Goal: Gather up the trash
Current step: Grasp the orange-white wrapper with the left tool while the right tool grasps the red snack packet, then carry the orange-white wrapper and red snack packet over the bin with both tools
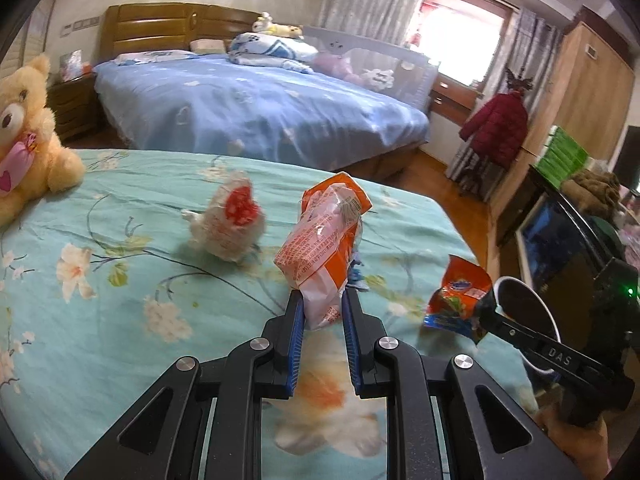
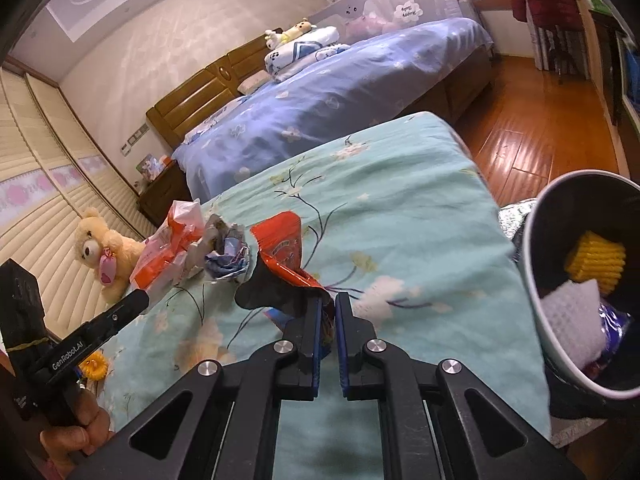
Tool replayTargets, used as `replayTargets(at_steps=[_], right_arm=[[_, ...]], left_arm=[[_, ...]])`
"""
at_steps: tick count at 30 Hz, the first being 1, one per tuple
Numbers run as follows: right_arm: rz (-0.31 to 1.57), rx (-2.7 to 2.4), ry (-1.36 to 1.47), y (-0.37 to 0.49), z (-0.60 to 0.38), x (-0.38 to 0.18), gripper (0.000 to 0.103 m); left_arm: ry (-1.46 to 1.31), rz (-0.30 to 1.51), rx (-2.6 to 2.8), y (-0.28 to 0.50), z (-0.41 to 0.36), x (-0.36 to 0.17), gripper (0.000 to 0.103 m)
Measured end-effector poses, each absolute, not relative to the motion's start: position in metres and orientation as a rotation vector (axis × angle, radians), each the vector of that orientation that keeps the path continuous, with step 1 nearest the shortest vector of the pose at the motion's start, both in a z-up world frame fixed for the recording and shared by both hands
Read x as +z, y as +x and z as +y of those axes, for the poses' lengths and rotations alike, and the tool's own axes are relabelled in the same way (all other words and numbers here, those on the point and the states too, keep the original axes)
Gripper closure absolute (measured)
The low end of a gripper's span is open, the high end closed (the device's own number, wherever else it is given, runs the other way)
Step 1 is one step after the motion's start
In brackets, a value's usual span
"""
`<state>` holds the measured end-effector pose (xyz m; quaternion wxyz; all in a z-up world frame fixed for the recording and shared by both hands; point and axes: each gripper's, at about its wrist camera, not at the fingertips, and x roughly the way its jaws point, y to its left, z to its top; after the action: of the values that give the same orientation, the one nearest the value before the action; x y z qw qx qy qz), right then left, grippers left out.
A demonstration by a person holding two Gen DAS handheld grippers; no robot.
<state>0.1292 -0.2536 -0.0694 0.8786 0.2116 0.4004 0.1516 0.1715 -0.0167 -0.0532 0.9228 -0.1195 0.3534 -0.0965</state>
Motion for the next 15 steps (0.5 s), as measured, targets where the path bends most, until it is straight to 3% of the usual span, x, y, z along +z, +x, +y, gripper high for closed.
replayTargets(at_steps=[15], right_arm=[[0.804,0.257,0.5,0.099,-0.295,-0.067,0.097]], left_arm=[[-0.209,0.751,-0.315,0.153,-0.056,-0.056,0.086]])
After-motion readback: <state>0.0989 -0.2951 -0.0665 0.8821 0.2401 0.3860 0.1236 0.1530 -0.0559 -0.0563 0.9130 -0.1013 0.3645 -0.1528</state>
